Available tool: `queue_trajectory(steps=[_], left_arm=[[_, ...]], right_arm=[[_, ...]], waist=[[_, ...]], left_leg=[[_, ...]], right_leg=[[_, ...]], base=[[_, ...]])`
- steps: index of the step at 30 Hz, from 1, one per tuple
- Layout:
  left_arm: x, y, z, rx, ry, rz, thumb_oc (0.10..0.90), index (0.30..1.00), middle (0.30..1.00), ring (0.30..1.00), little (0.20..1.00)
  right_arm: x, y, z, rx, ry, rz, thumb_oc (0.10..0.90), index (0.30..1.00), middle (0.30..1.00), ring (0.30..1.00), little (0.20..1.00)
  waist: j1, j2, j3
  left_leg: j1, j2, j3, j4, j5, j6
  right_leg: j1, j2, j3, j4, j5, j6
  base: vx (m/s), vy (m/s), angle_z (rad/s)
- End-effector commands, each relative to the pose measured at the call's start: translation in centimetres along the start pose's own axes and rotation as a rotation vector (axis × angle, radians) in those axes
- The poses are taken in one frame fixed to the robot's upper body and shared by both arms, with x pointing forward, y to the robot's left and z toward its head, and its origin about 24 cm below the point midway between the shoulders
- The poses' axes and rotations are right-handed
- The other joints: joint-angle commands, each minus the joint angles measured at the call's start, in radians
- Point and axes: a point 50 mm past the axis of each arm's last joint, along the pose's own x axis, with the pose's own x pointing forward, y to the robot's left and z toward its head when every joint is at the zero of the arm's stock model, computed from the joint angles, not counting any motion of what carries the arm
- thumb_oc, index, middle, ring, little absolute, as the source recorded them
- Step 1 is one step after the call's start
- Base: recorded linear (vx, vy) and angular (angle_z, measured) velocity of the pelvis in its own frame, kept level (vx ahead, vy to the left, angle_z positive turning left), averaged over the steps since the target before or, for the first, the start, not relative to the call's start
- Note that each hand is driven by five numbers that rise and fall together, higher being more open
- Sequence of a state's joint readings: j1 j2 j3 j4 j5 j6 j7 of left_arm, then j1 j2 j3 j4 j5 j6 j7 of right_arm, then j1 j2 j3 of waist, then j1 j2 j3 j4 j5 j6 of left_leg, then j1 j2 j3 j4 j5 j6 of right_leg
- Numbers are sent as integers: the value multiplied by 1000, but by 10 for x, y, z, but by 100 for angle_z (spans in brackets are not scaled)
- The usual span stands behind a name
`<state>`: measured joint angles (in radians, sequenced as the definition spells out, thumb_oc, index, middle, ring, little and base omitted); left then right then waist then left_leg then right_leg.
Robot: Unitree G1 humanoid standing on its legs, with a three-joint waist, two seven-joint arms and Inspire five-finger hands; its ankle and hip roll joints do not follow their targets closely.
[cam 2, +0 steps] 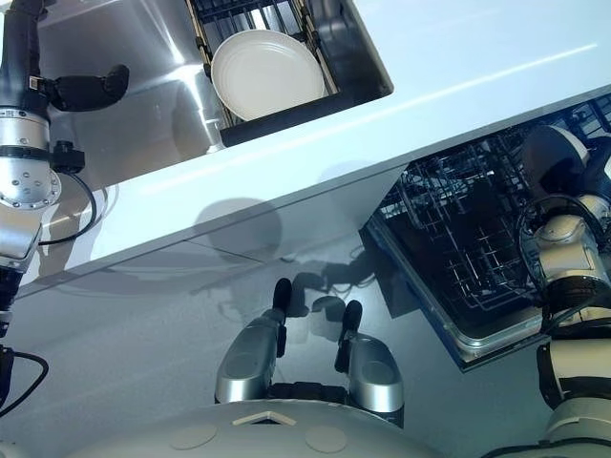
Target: Pick up plates and place into dishwasher.
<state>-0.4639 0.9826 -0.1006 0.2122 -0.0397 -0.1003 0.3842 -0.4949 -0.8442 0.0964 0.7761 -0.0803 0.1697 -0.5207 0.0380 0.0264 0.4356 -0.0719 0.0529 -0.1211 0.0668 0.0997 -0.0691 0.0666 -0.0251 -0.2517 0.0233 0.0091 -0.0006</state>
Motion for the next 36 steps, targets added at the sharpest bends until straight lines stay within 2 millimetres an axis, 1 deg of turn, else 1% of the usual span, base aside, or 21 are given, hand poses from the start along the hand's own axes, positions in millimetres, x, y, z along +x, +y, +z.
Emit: queue_trajectory(steps=[1, 6, 8, 10, 12, 15, 17, 20, 21, 24, 28, 32, 36], left_arm=[[11, 29, 33, -62, -186, 147, 800, 900, 900, 900, 900], [9, 29, 31, -58, -180, 125, 800, 900, 900, 900, 900], [9, 28, 32, -59, -180, 121, 800, 900, 900, 900, 900], [9, 27, 33, -59, -187, 101, 800, 900, 900, 900, 900], [10, 27, 36, -63, -195, 93, 800, 900, 900, 900, 900], [11, 28, 37, -69, -201, 88, 800, 900, 900, 900, 900], [13, 30, 39, -70, -208, 82, 800, 900, 900, 900, 900], [14, 31, 42, -69, -217, 79, 800, 900, 900, 900, 900], [15, 31, 44, -72, -223, 74, 800, 900, 900, 900, 900], [16, 32, 45, -78, -231, 71, 800, 900, 900, 900, 900], [17, 30, 49, -86, -243, 65, 800, 900, 900, 900, 900], [14, 29, 47, -93, -240, 63, 800, 900, 900, 900, 900], [8, 27, 41, -93, -220, 67, 800, 900, 900, 900, 900]], right_arm=[[10, -26, 16, -26, -102, -106, 100, 300, 300, 300, 200], [6, -13, -4, -87, 6, -5, 100, 300, 300, 300, 200], [5, -12, -7, -97, 19, 8, 100, 300, 300, 300, 200], [5, -6, -17, -126, 67, 62, 100, 300, 300, 300, 200], [2, 1, -20, -157, 81, 101, 100, 300, 300, 300, 200], [2, 4, -22, -193, 85, 135, 100, 300, 300, 300, 200], [0, 9, -26, -248, 92, 183, 100, 300, 300, 300, 200], [0, 11, -30, -256, 109, 211, 100, 300, 300, 300, 200], [0, 12, -30, -252, 112, 214, 800, 900, 900, 900, 900], [0, 13, -28, -244, 102, 206, 800, 900, 900, 900, 900], [3, 11, -18, -199, 64, 144, 800, 900, 900, 900, 900], [4, 5, -7, -114, -2, 74, 800, 900, 900, 900, 900], [3, -5, 12, 51, -67, -24, 800, 900, 900, 900, 900]], waist=[[-11, 20, -147], [-3, 15, -154], [-1, 15, -154], [9, 15, -155], [16, 15, -152], [22, 14, -153], [28, 13, -151], [31, 12, -145], [35, 12, -141], [38, 13, -137], [42, 10, -133], [37, 4, -142], [19, -1, -162]], left_leg=[[25, -7, 96, -34, -52, -12], [31, -6, 102, -30, -52, -12], [29, -6, 102, -27, -52, -12], [27, -8, 99, -20, -52, -12], [25, -11, 95, -18, -52, -11], [22, -13, 92, -17, -50, -11], [17, -15, 89, -13, -48, -12], [12, -16, 86, -10, -46, -12], [11, -17, 82, -10, -45, -12], [9, -18, 80, -10, -44, -11], [13, -23, 78, -19, -43, -5], [24, -26, 82, -23, -49, -1], [42, -29, 95, -28, -57, 3]], right_leg=[[-49, 51, 30, 222, -192, -11], [-36, 52, 27, 216, -190, -12], [-34, 52, 27, 216, -190, -12], [-29, 54, 25, 215, -189, -13], [-26, 54, 22, 214, -188, -14], [-24, 54, 20, 210, -186, -13], [-23, 55, 19, 208, -185, -14], [-23, 57, 20, 209, -184, -14], [-24, 58, 20, 210, -183, -15], [-25, 58, 20, 210, -182, -15], [-29, 59, 21, 207, -177, -13], [-28, 56, 22, 200, -171, -8], [-22, 55, 34, 189, -163, -2]], base=[[53, 12, -2], [51, -4, -3], [36, -18, -5], [51, -34, -3], [31, -31, 5], [21, -19, 7], [24, -19, 10], [19, -13, 8], [21, -12, 6], [1, -2, 6], [-15, 13, 10], [4, 30, 10], [23, 64, -1]])
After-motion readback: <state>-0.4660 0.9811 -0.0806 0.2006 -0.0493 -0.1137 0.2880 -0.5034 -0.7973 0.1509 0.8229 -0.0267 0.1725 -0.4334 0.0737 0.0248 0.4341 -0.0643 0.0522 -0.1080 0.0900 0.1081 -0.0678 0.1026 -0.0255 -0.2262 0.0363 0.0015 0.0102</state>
